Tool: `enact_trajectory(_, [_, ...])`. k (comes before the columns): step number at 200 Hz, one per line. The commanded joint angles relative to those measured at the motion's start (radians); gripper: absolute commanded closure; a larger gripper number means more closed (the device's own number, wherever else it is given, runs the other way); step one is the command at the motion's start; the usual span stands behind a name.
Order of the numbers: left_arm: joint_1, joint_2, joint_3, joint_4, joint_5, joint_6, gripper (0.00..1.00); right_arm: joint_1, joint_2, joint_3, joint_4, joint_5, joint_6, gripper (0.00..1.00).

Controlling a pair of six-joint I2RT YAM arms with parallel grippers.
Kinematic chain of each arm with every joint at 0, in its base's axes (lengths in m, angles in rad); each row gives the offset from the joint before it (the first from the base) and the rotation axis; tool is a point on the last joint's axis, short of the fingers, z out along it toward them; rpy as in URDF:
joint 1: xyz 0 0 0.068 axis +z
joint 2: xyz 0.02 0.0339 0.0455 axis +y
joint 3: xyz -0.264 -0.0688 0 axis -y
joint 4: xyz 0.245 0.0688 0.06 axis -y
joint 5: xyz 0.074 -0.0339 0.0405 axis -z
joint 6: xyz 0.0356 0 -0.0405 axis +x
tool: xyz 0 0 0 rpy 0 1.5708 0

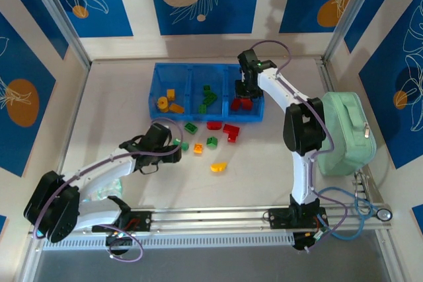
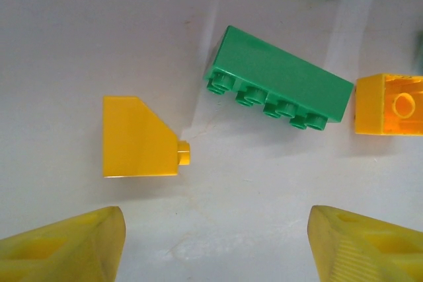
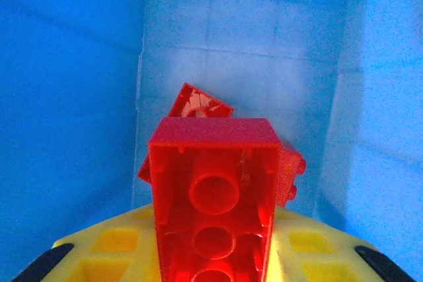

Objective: Sort the legos into containers by color
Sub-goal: Place the lego in the container, then pick up the lego from the center of the table.

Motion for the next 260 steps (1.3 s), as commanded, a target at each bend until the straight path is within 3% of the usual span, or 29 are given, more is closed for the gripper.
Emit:
enact_trajectory(1, [-0.01, -0.026, -0.016, -0.006, -0.009, -0.013, 0.27, -0.004, 0.039, 0.084, -0.066, 0.01, -0.022, 0.65])
enact_trajectory(49, [-0.01, -0.028, -0.012, -0.009, -0.026, -0.006, 0.27, 0.013, 0.02, 0.105, -0.084, 0.031, -0.022, 0.43])
enact_trajectory(119, [-0.007, 0.071, 0.07, 0.019, -0.04, 0.047, 0.26, 0.037, -0.227, -0.083, 0.003, 0.027, 0.002, 0.4])
enact_trajectory(165, [-0.001, 0.22, 0.243, -0.035, -0.064, 0.195, 0.22, 0.036, -0.379, -0.271, 0.068, 0.012, 0.033, 0.32])
enact_trajectory(208, [0.01, 0.396, 0.371, -0.127, -0.046, 0.253, 0.21, 0.008, -0.482, -0.43, 0.111, -0.005, 0.06, 0.3])
enact_trajectory(260, [0.017, 0.469, 0.409, -0.139, 0.004, 0.283, 0.2, -0.024, -0.556, -0.572, 0.153, -0.035, 0.08, 0.3])
